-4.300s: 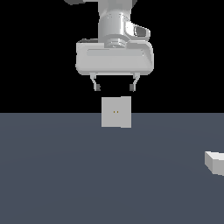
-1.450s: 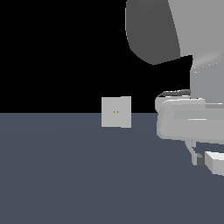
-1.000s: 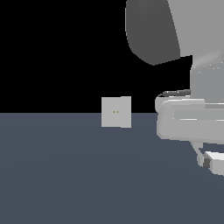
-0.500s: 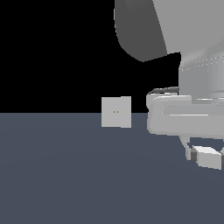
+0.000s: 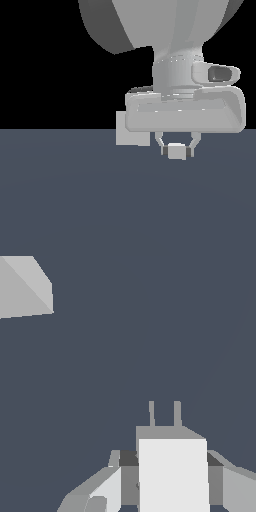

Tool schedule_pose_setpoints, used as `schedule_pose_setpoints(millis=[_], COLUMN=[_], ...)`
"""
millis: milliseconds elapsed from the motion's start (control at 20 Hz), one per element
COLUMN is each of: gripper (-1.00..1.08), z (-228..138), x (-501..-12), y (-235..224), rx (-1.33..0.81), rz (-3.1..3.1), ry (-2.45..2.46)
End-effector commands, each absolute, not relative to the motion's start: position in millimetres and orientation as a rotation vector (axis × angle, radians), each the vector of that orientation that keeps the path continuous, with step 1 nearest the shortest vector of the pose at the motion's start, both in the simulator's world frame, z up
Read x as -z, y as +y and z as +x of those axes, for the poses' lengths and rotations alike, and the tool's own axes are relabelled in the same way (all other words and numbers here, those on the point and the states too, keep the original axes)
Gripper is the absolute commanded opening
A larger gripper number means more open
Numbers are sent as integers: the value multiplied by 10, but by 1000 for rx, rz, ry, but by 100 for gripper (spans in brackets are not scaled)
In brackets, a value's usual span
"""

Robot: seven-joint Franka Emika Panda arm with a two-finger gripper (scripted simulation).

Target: Plug the charger into the wall socket.

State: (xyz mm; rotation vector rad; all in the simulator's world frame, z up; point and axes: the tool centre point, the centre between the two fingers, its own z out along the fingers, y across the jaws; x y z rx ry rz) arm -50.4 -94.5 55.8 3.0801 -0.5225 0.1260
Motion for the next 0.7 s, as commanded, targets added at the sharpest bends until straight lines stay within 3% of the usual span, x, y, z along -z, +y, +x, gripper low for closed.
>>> schedule_pose_setpoints(millis=[0, 350, 650], gripper=[-100, -100, -100], z=[-362, -80, 7], x=[-681, -928, -1002], y=[-685, -142, 29], rx=[-127, -128, -128], rz=[3087, 3103, 3108], ry=[-479, -390, -361])
